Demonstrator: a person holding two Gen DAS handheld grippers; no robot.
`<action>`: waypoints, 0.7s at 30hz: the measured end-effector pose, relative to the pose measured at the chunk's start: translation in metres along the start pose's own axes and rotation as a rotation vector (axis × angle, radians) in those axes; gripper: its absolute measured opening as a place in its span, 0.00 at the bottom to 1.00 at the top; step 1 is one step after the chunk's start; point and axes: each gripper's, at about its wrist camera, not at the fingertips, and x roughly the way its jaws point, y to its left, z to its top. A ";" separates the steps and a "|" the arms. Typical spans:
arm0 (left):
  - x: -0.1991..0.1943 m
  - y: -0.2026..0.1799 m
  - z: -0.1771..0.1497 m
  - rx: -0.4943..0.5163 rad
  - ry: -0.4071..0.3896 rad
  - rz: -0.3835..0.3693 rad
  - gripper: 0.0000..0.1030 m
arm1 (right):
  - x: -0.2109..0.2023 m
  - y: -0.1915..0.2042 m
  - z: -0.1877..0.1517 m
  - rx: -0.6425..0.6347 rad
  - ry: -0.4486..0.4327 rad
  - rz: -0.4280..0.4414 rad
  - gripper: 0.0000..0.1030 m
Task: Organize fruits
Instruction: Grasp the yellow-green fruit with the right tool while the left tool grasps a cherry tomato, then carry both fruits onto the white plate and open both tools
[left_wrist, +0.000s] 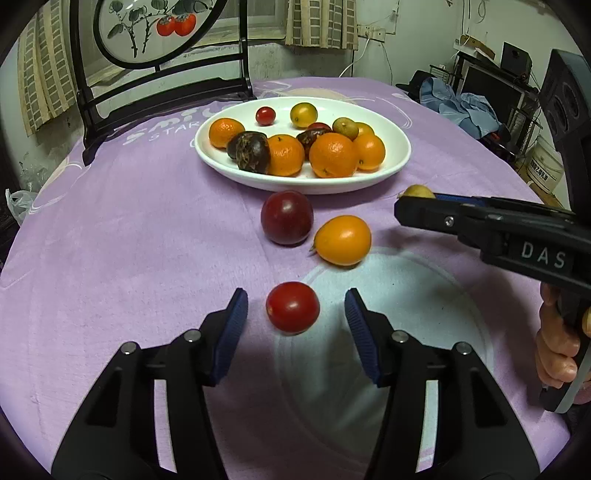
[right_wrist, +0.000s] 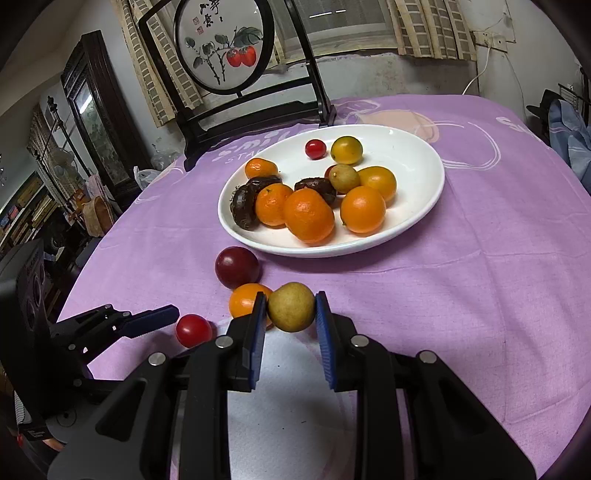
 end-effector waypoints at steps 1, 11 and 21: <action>0.001 0.000 0.000 0.002 0.002 0.002 0.54 | 0.000 0.000 0.000 0.000 0.000 0.000 0.26; 0.012 -0.001 -0.002 0.018 0.033 0.013 0.40 | 0.002 -0.001 0.000 -0.002 0.006 -0.009 0.26; 0.014 0.001 -0.002 0.014 0.031 0.016 0.30 | 0.001 -0.004 -0.004 0.002 0.001 -0.027 0.26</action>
